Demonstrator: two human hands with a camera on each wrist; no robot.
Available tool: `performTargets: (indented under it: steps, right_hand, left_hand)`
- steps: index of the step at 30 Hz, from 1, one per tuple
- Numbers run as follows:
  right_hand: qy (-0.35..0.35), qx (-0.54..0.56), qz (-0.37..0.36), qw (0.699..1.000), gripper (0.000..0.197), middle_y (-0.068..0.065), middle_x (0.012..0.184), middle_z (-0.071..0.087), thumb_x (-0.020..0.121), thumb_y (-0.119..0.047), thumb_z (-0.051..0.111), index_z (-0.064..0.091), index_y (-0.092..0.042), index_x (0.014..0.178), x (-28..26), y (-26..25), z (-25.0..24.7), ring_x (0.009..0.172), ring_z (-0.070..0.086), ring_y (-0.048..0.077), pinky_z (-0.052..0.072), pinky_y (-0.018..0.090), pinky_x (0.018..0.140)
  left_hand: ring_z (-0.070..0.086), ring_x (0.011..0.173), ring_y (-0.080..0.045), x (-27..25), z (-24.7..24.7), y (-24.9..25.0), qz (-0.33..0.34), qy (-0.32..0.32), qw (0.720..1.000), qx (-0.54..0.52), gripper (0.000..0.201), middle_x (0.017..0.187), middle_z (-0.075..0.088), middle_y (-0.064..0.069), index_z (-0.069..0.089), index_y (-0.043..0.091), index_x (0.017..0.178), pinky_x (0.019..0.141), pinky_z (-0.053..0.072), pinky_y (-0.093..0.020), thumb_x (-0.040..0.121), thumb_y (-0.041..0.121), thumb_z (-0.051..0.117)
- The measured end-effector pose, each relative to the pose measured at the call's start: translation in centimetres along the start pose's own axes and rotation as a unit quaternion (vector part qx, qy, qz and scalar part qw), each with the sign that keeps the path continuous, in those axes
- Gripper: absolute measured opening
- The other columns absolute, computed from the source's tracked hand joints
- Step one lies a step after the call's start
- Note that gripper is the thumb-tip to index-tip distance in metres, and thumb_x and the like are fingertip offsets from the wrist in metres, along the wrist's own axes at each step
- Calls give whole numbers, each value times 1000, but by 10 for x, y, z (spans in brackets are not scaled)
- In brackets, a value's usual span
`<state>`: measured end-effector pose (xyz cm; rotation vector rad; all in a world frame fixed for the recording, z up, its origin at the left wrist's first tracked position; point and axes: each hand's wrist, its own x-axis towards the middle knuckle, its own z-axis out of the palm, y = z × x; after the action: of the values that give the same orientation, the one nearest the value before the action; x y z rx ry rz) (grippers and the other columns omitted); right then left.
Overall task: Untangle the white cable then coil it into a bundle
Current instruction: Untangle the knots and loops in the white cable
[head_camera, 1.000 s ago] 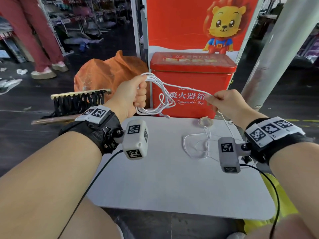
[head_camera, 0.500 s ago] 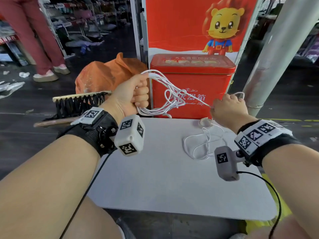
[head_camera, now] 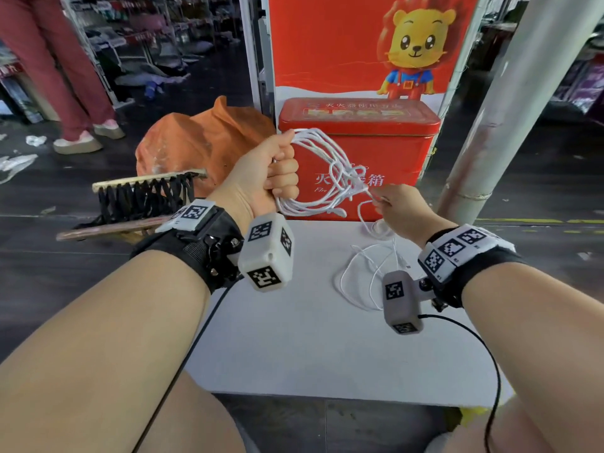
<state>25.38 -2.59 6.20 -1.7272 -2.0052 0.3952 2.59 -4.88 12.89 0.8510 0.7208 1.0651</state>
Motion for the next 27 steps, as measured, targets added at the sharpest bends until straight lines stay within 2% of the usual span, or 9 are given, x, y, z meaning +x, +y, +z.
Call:
performTargets:
  steps: [3,5,8,10,14,17,21,24,27]
  right_hand:
    - [30,137,55,989,29,15,71,61,90,6,42,49,0,62,5,-2,5,74,67,21,53,25,58]
    - [6,155,115,981,16,16,88,66,88,4,47,63,6,90,5,2,3,76,67,24,56,33,65]
    - [-115,-4,226,967,32,11,113,63,91,-4,48,59,0,120,-7,13,-4,85,61,16,48,18,64]
    - [-196,-130,183,955,36,14,129,56,96,-11,47,51,3,128,-11,23,-7,104,59,17,42,20,63]
    - [-177,-30,217,960,18,3,75,53,97,-6,39,55,-13,94,-8,25,-5,63,53,12,44,23,57]
    - [-194,-84,188,959,4,2,80,49,95,-14,44,48,-14,95,-5,16,3,79,53,20,48,28,71]
    - [-95,69,96,988,74,11,138,44,83,-26,66,27,-13,145,3,2,13,124,45,28,40,38,102]
    - [-114,175,44,977,56,8,130,56,88,-23,64,42,-14,138,1,-17,9,112,54,20,41,28,92]
    - [-101,163,22,981,15,7,91,68,94,-12,51,65,-9,91,-1,-22,7,67,57,6,41,15,62]
  left_hand:
    - [18,29,-4,7,8,5,71,7,995,-72,44,37,21,9,29,21,59,31,20,-17,99,32,42]
    - [17,30,-5,10,6,10,120,33,985,-120,47,39,21,9,33,20,53,32,19,-18,99,30,43]
    - [17,30,-5,15,-11,15,167,83,971,-152,47,38,21,9,32,20,54,34,18,-18,99,28,41]
    - [18,30,-5,17,-24,17,184,105,965,-154,44,38,22,9,30,20,57,34,19,-18,100,27,40]
    - [19,30,-5,19,-31,10,160,123,973,-116,44,38,22,9,30,21,57,34,21,-18,100,28,40]
    - [18,30,-5,18,-22,2,120,108,983,-84,45,38,21,9,29,20,58,33,22,-18,100,30,40]
    - [18,30,-4,16,-5,-5,73,70,993,-59,44,39,21,10,29,21,59,32,22,-17,100,30,41]
    - [18,30,-4,12,2,-8,49,38,997,-39,43,38,21,10,29,21,60,32,21,-17,99,31,42]
    - [18,29,-4,7,5,-5,33,16,999,-36,44,37,21,10,29,21,59,31,19,-17,99,32,42]
